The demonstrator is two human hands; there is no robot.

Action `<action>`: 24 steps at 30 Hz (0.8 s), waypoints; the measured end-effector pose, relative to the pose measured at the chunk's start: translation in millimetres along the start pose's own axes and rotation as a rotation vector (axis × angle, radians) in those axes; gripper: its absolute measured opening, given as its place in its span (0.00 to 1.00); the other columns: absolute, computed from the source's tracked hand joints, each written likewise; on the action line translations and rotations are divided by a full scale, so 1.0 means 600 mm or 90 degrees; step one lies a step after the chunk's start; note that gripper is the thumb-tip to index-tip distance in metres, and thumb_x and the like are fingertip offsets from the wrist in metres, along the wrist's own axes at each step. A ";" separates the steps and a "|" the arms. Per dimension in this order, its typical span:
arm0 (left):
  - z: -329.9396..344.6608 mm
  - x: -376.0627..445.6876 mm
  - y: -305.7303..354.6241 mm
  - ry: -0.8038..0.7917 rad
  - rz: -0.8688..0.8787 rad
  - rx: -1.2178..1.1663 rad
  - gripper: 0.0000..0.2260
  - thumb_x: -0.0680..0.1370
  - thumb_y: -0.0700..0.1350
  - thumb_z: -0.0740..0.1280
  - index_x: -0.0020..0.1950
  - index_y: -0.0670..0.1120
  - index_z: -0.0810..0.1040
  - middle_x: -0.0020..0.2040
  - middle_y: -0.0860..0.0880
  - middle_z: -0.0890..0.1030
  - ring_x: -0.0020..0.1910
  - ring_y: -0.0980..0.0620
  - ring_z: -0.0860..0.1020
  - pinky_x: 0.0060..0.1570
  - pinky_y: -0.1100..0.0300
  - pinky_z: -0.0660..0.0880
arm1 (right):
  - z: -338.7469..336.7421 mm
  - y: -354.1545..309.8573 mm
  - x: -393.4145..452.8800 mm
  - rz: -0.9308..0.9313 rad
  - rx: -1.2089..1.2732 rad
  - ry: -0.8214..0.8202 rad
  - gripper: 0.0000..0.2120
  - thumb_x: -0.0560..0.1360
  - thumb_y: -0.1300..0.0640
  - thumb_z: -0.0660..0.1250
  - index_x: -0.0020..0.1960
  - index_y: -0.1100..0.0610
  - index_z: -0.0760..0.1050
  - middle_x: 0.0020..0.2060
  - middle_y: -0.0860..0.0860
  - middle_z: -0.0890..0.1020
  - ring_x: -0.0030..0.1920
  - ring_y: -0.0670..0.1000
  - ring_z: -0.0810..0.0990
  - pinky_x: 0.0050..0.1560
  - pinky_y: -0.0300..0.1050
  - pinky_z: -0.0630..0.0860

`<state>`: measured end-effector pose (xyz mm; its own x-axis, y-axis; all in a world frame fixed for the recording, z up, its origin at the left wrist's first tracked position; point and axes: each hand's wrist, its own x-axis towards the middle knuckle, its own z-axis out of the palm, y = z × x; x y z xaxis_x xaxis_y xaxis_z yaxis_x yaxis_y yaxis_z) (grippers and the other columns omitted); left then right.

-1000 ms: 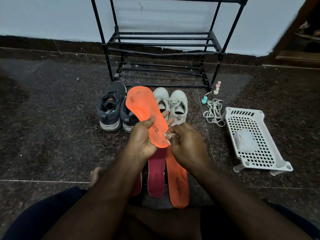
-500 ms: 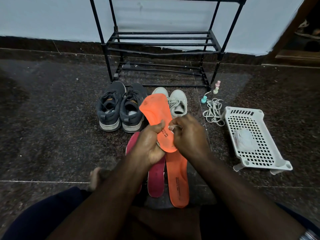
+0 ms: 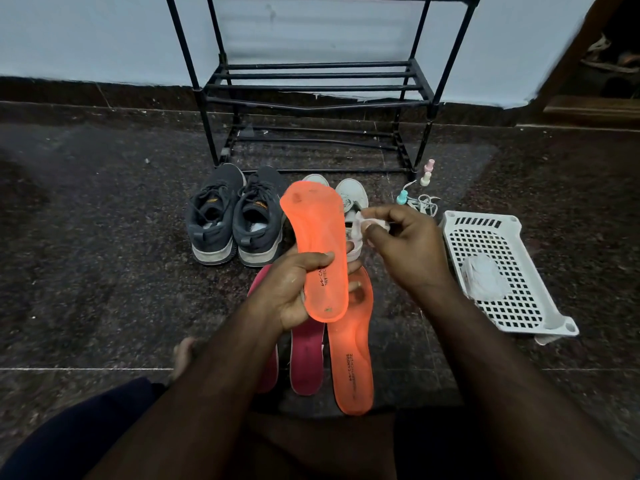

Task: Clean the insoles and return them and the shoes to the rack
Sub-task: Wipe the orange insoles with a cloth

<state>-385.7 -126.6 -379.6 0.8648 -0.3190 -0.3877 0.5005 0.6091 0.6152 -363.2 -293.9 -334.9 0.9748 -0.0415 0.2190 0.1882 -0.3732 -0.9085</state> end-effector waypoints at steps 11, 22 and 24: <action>0.000 0.010 0.000 0.075 0.033 0.011 0.19 0.80 0.45 0.65 0.68 0.36 0.75 0.64 0.32 0.78 0.60 0.33 0.77 0.66 0.38 0.72 | 0.020 0.000 -0.014 -0.047 -0.037 -0.069 0.13 0.76 0.63 0.68 0.57 0.52 0.81 0.50 0.43 0.84 0.48 0.42 0.83 0.54 0.49 0.80; 0.013 0.003 0.007 0.065 0.026 -0.057 0.19 0.83 0.53 0.60 0.57 0.39 0.80 0.47 0.40 0.84 0.44 0.44 0.83 0.50 0.49 0.81 | 0.053 0.014 -0.030 -0.273 -0.326 -0.113 0.14 0.72 0.63 0.71 0.57 0.58 0.81 0.47 0.54 0.81 0.50 0.53 0.80 0.52 0.43 0.73; 0.009 0.004 0.007 0.093 0.041 -0.045 0.21 0.83 0.54 0.59 0.60 0.38 0.79 0.49 0.39 0.84 0.46 0.43 0.84 0.55 0.48 0.79 | 0.059 0.013 -0.039 -0.247 -0.346 -0.129 0.15 0.72 0.62 0.70 0.59 0.57 0.81 0.46 0.53 0.80 0.49 0.53 0.79 0.50 0.43 0.73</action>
<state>-381.2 -128.9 -374.3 0.8773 -0.1728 -0.4477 0.4364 0.6756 0.5943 -380.0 -263.0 -359.9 0.8620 0.3425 0.3738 0.4928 -0.7390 -0.4594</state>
